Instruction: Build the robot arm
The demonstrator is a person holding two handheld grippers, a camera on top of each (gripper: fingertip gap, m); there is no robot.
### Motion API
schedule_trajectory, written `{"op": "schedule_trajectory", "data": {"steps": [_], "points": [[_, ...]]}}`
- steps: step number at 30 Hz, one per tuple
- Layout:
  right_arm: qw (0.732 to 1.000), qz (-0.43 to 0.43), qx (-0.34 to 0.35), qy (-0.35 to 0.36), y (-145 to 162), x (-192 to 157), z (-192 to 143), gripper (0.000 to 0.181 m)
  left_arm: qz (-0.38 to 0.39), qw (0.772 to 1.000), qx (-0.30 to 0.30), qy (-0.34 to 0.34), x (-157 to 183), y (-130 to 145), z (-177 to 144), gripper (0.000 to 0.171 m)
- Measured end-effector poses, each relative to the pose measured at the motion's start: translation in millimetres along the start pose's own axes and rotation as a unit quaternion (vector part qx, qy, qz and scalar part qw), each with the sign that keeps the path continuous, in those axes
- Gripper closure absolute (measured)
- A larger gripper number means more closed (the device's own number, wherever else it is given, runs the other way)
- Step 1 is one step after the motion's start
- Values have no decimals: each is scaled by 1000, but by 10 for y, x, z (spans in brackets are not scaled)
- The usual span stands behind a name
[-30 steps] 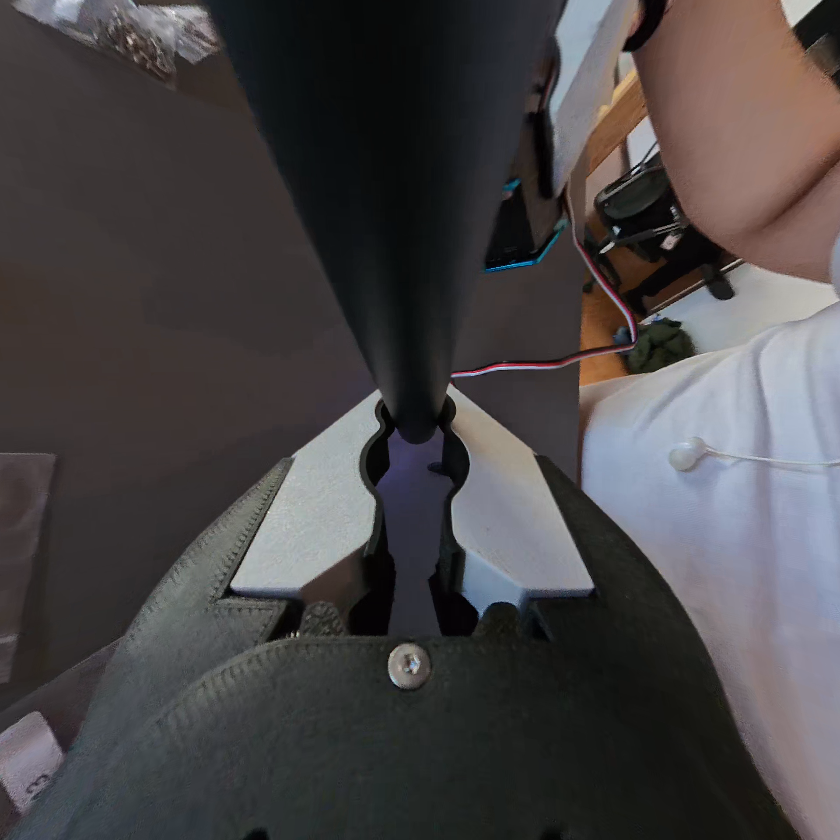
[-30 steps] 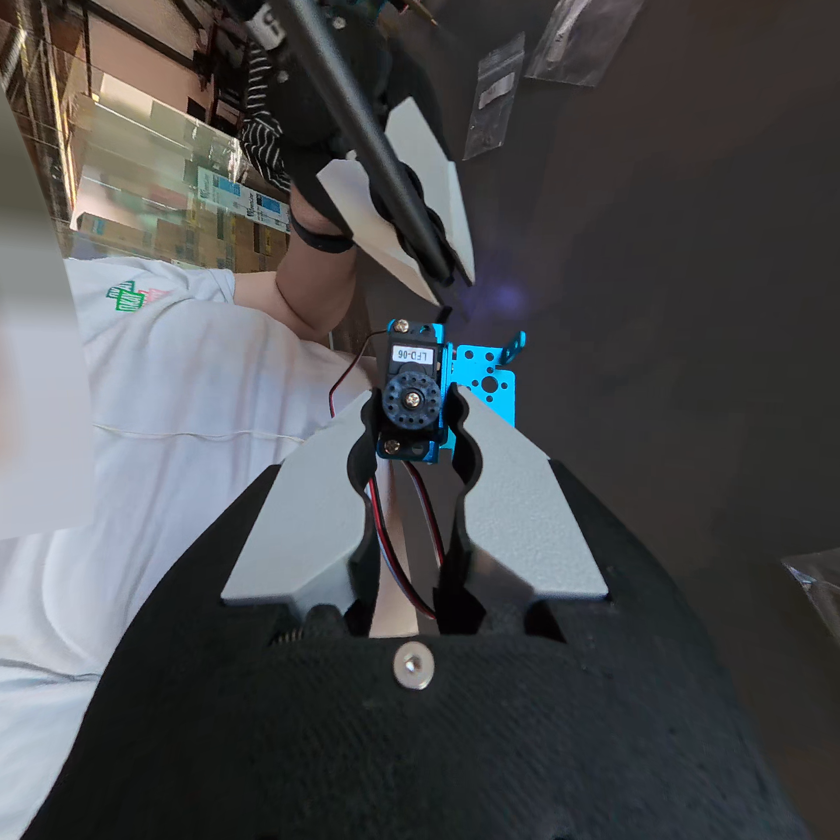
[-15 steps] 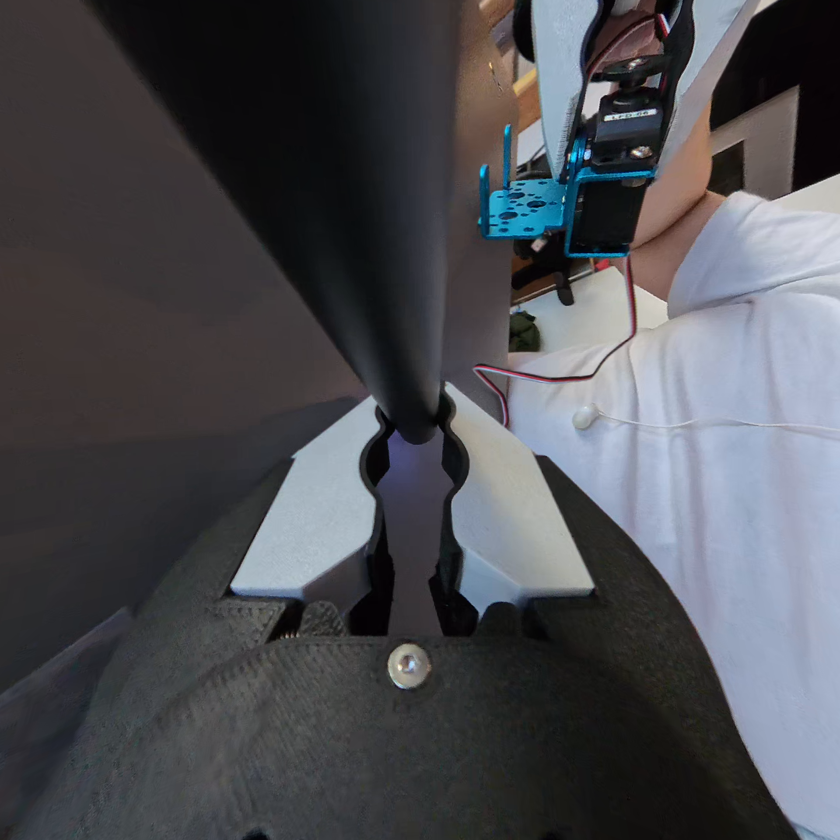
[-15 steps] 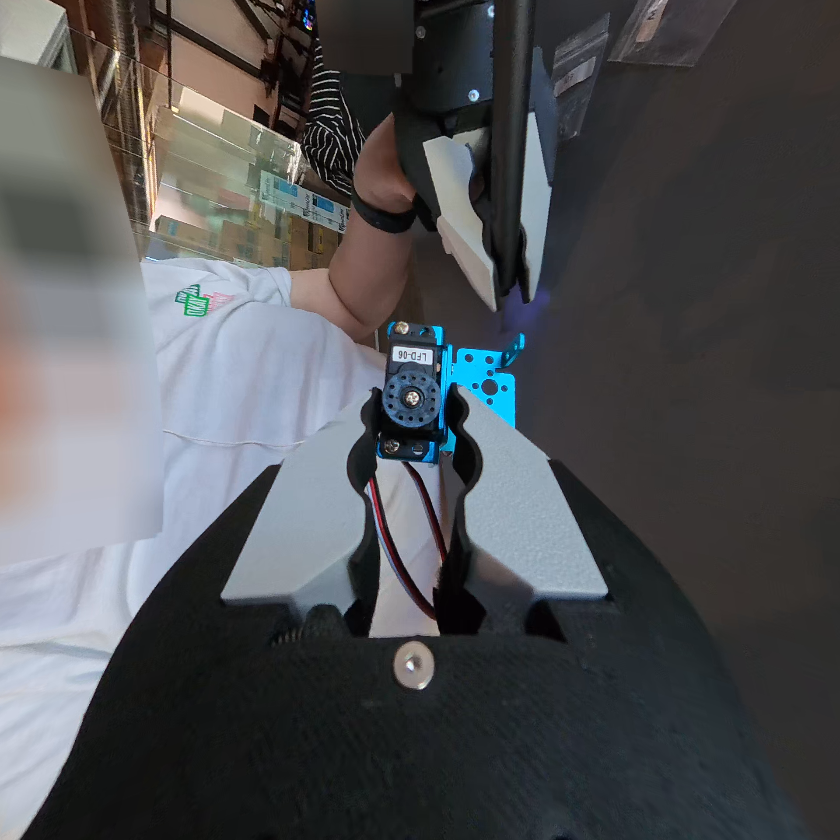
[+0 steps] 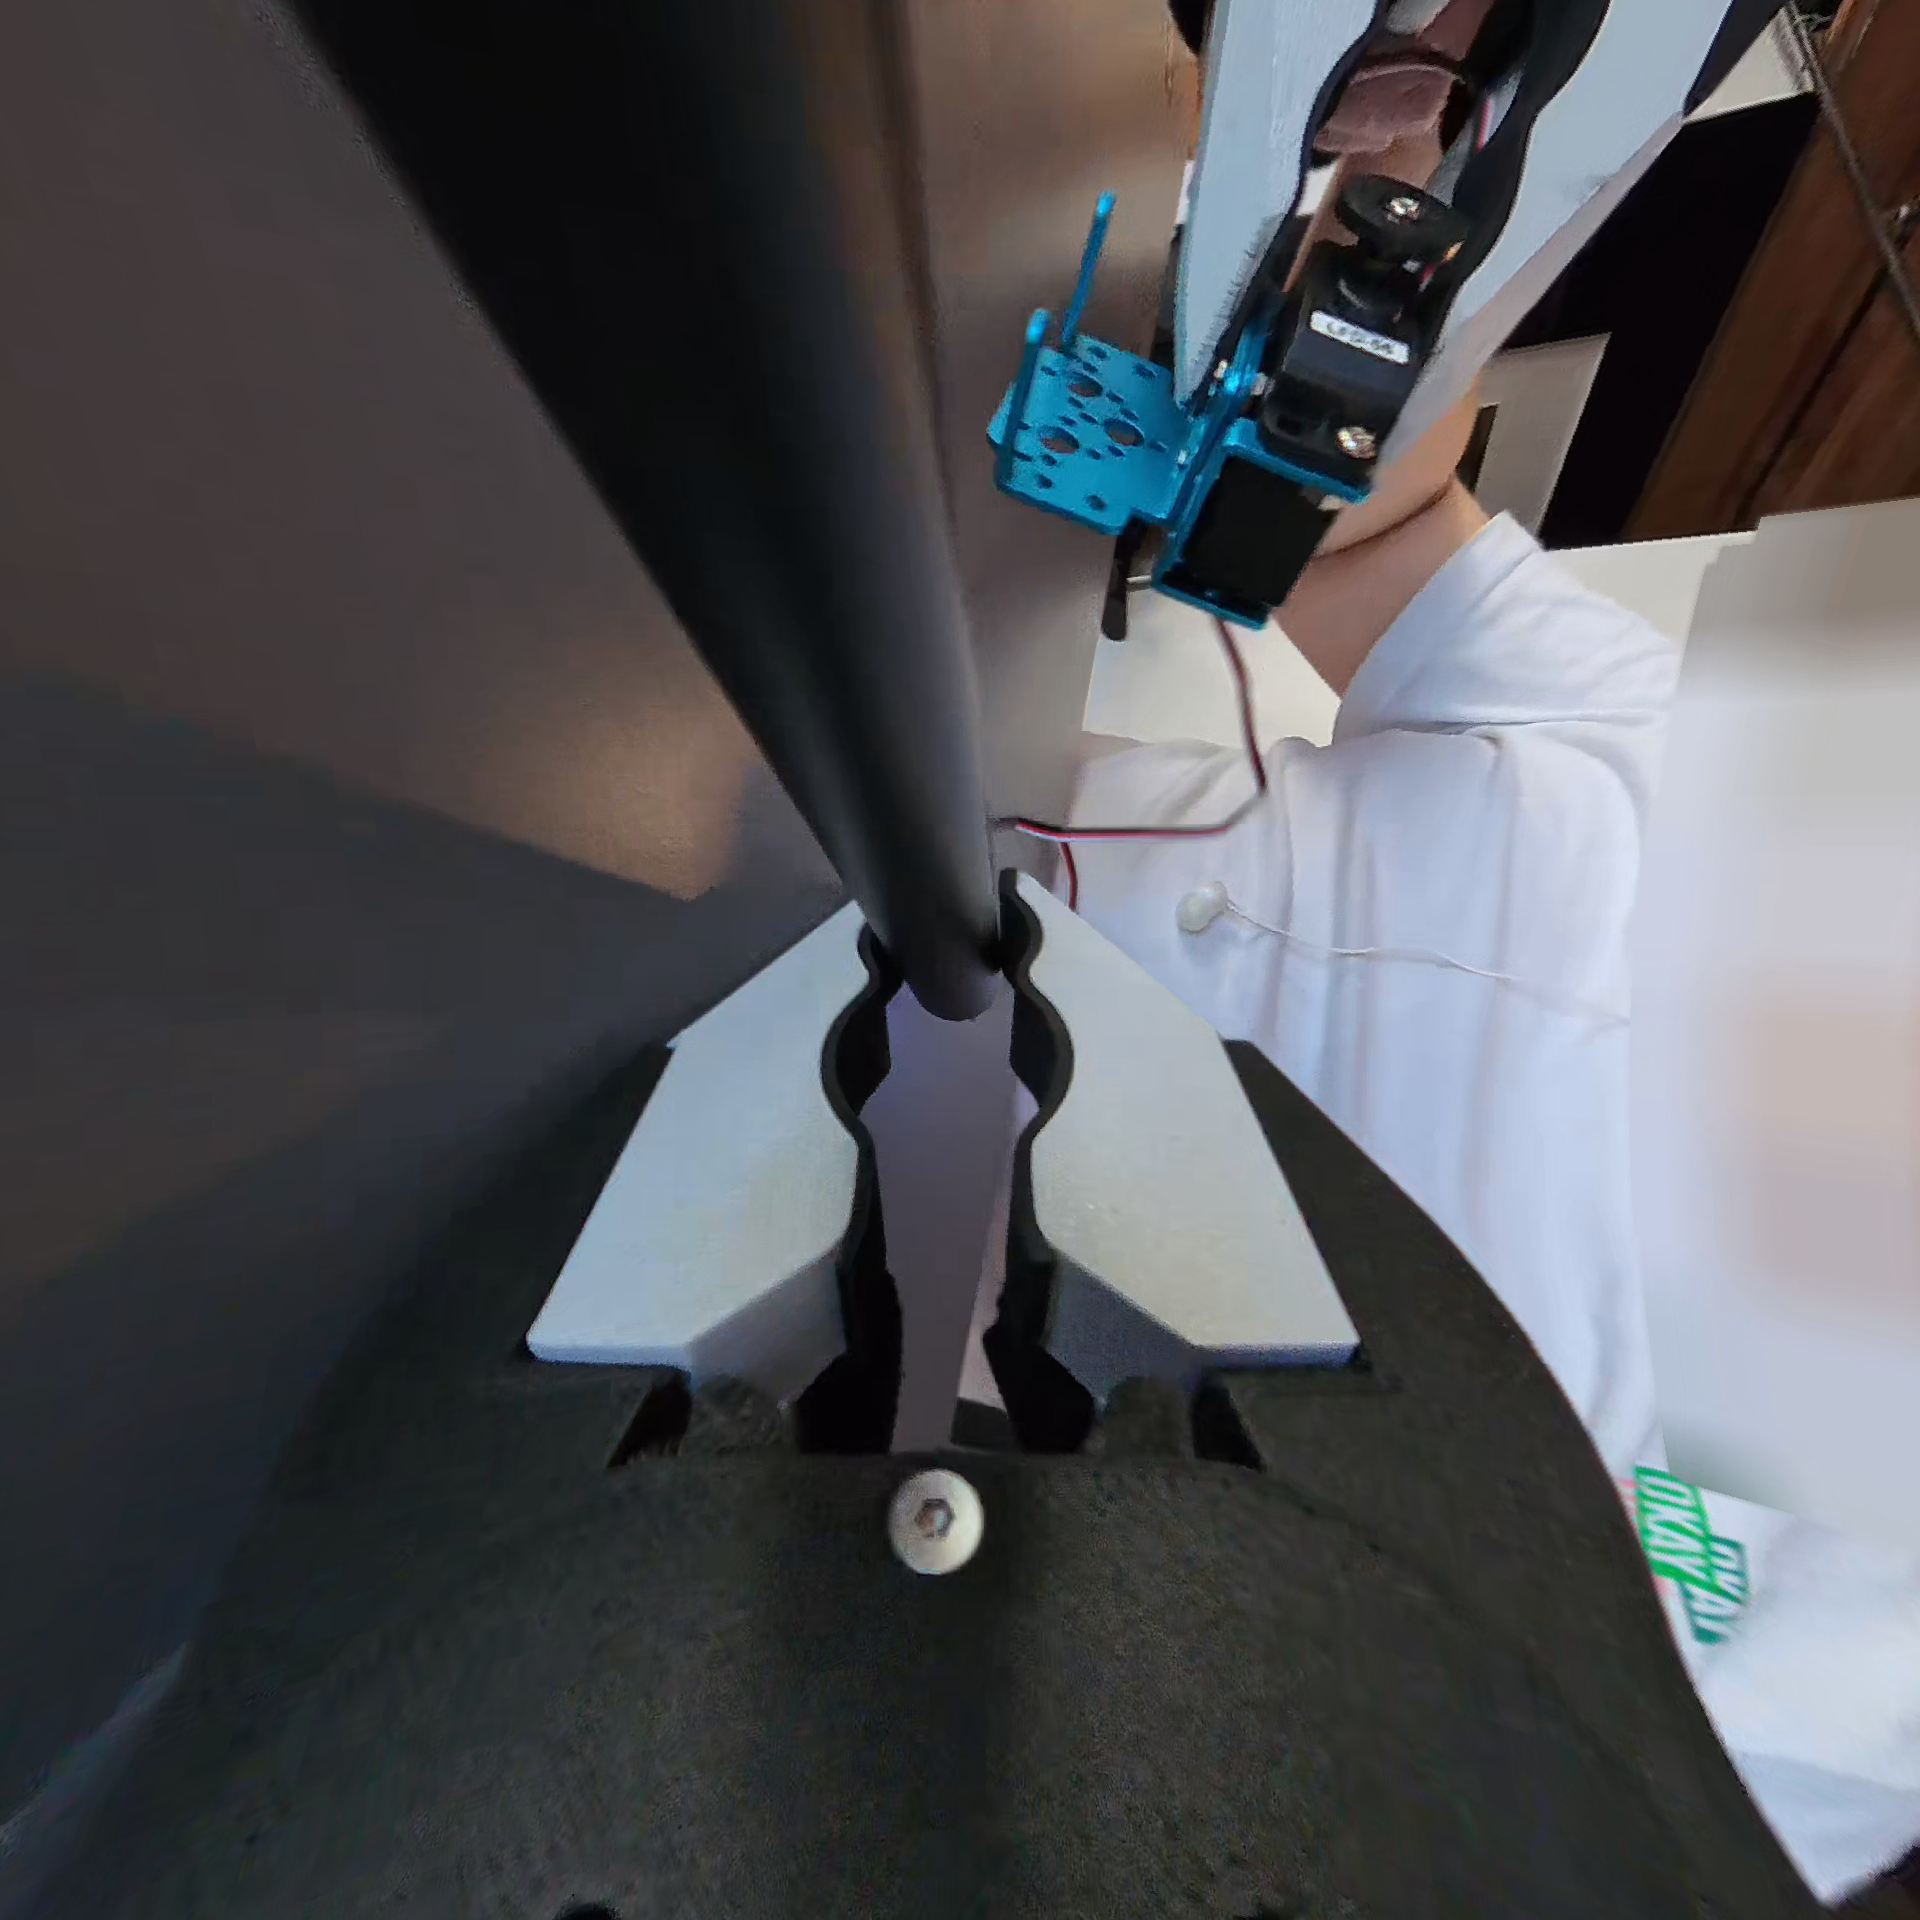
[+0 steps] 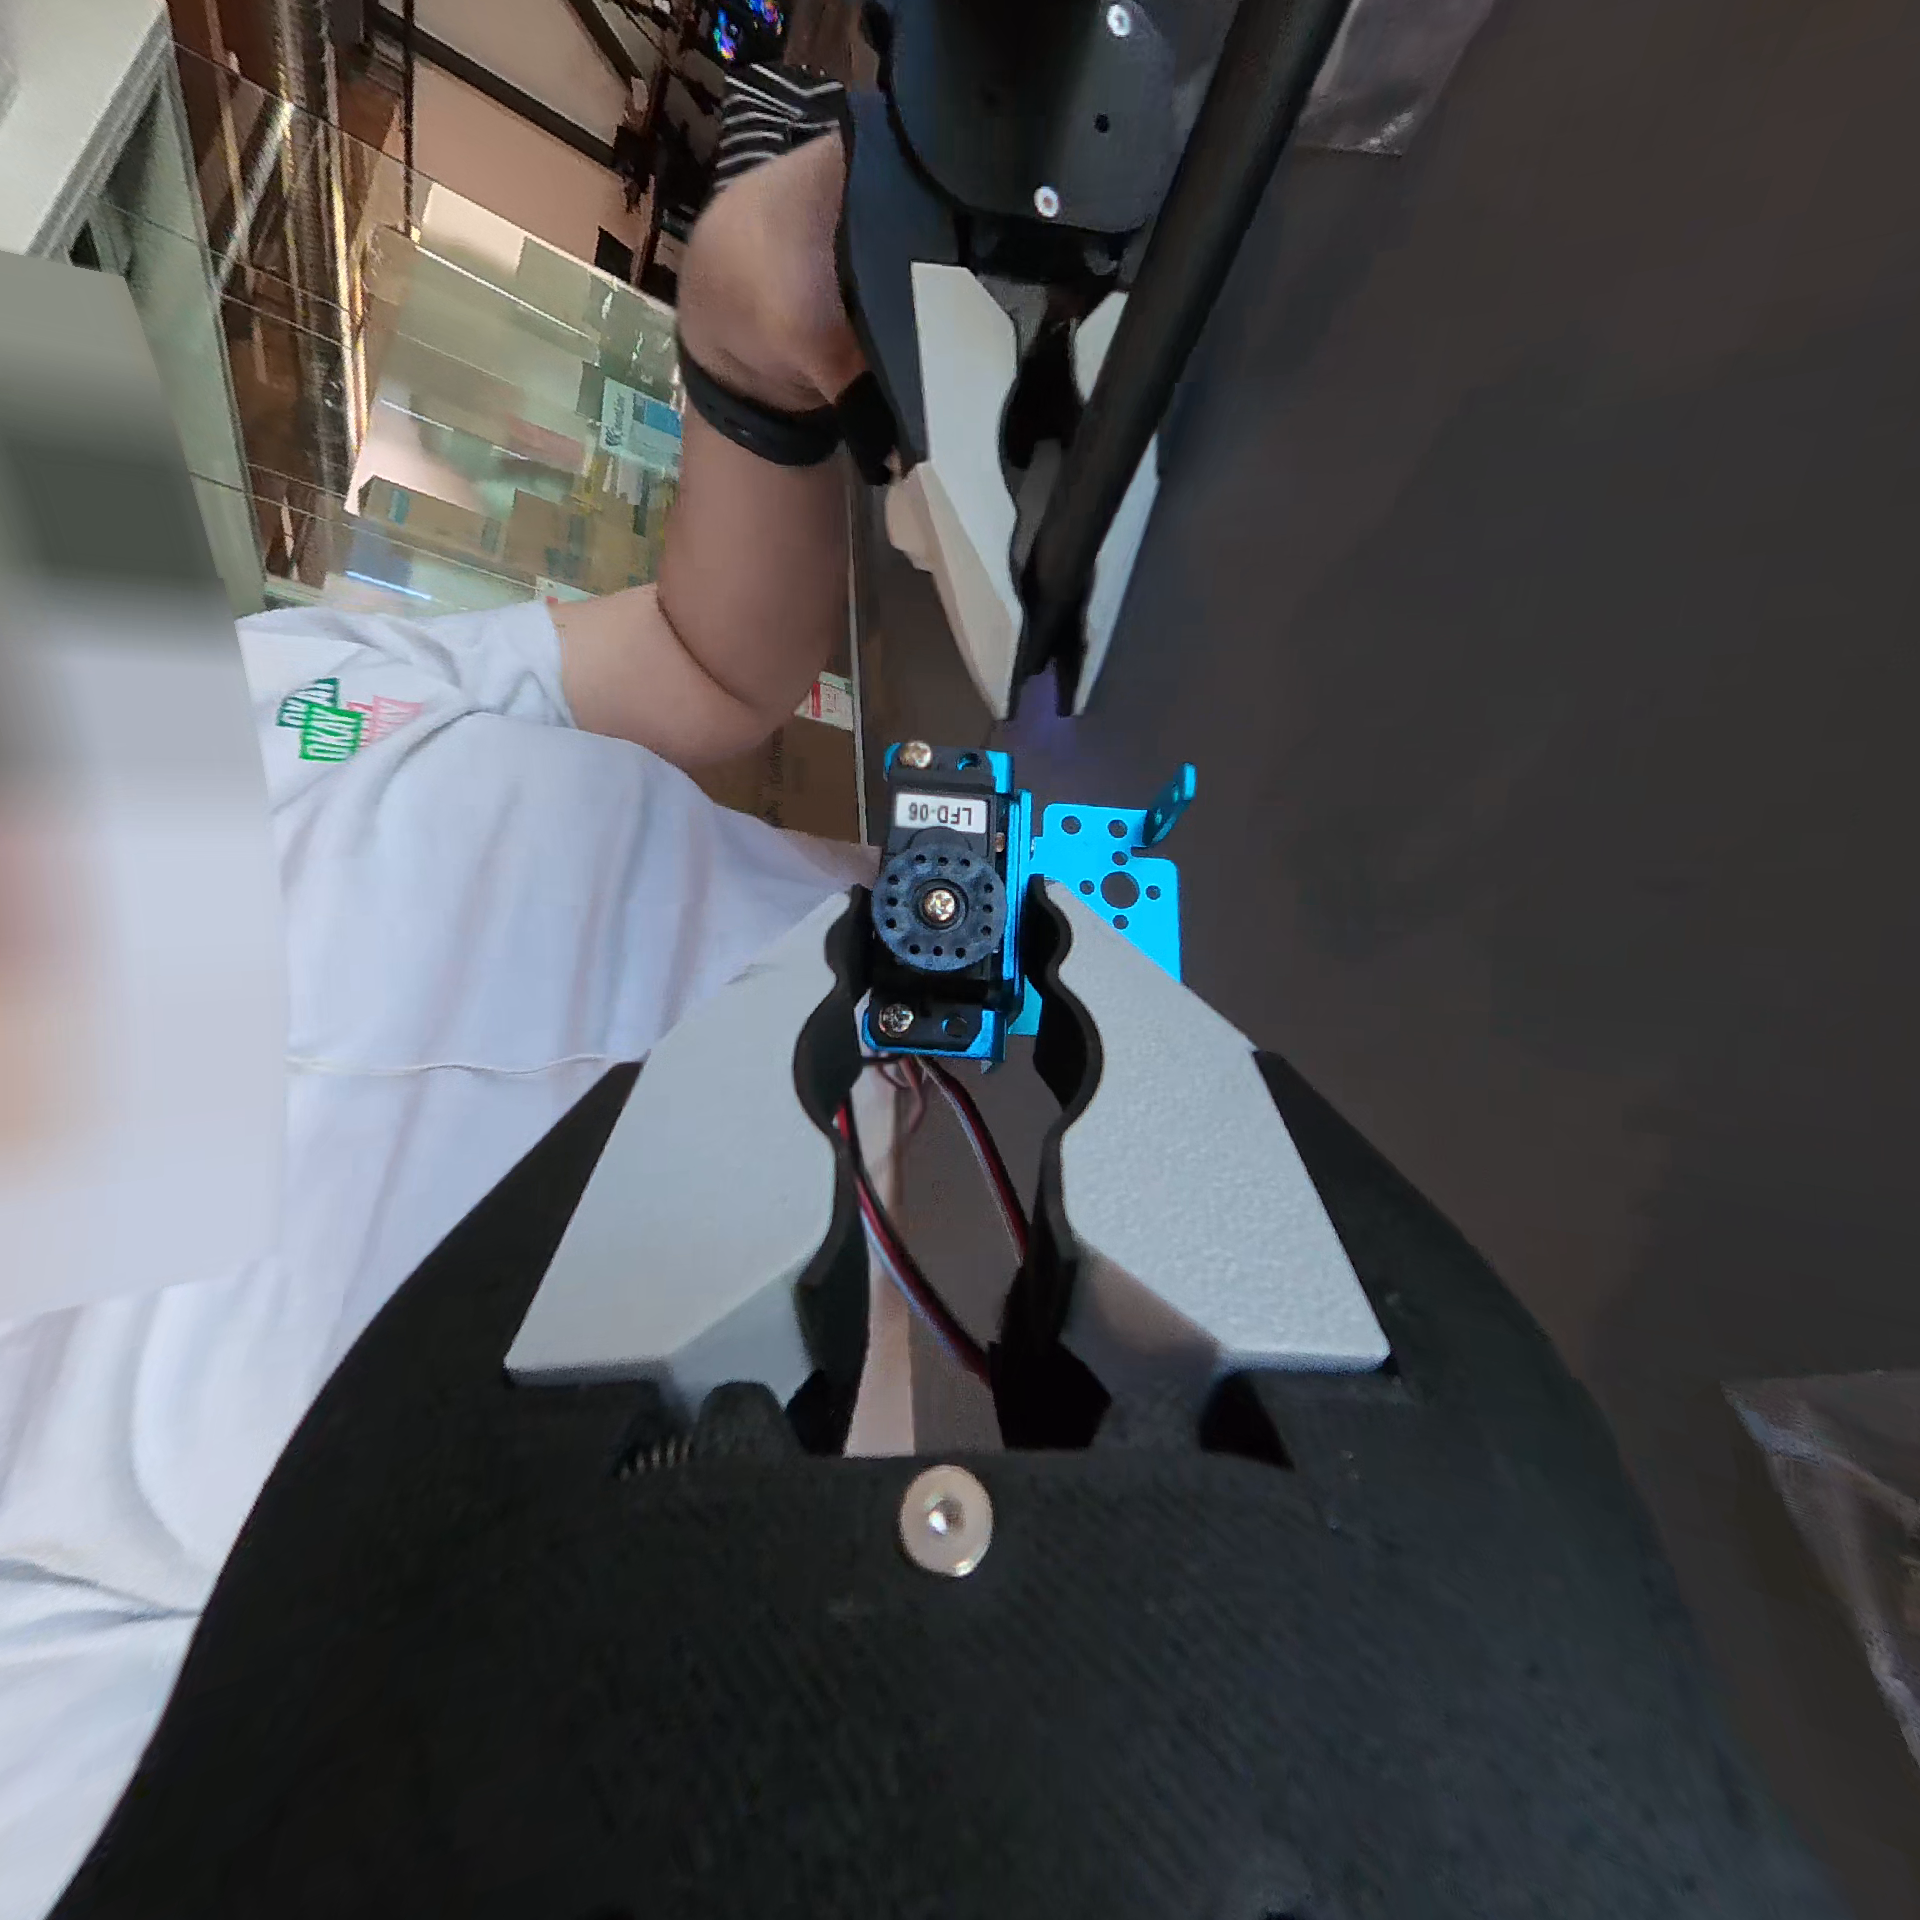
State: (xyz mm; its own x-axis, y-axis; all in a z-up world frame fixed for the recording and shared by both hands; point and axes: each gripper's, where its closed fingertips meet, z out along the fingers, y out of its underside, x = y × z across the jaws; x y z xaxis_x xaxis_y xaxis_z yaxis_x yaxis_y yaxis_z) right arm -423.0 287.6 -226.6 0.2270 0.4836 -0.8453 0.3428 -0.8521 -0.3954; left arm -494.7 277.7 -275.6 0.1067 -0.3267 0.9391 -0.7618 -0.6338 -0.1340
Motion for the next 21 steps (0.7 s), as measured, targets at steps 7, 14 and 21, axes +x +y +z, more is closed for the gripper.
{"op": "schedule_trajectory", "data": {"steps": [7, 14, 21], "points": [[999, -42, 6, 18, -62, 244, 26, 153, -34, 999, -2, 1, 12, -32, 58, 155], [951, -266, -22, 160, -31, 390, 72, 152, -27, 998, 59, -16, -18, -58, -8, 155], [929, -313, 15, 199, 7, 353, 190, 152, 11, 988, 150, 35, 146, -62, -137, 155]]}}
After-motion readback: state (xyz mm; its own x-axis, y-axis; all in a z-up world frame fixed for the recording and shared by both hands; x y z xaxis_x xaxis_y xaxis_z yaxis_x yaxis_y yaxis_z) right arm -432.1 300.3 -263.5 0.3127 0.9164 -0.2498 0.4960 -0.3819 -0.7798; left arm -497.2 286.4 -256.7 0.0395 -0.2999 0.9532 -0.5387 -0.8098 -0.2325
